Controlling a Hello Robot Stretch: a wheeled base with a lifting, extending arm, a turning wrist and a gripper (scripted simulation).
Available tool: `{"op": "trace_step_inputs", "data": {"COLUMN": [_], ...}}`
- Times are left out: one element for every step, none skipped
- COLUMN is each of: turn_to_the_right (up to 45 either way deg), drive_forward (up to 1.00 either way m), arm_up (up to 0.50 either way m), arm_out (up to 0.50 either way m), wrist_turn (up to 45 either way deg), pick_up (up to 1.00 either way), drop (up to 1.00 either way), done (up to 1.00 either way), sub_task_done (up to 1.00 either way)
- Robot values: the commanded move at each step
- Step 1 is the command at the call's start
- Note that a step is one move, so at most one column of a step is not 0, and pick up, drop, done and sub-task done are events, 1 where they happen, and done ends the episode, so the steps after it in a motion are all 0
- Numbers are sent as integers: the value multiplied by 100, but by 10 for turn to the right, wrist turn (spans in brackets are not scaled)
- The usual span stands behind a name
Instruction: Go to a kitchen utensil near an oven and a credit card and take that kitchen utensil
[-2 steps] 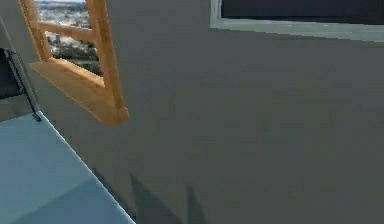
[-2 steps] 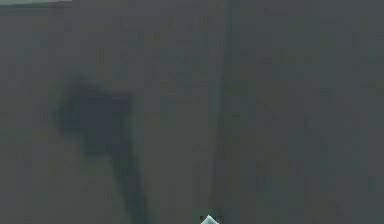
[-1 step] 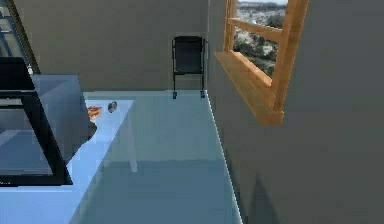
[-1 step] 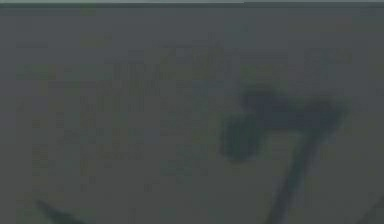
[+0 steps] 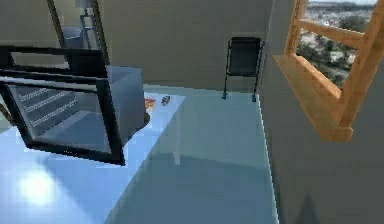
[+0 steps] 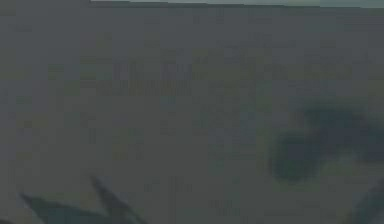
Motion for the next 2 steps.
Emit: {"op": "trace_step_inputs", "data": {"turn_to_the_right": [0,-450], "drive_forward": [75,0], "arm_up": [0,0], "arm_out": [0,0], "wrist_turn": [0,0], "pick_up": [0,0], "drop": [0,0], "done": [0,0], "sub_task_done": [0,0]}}
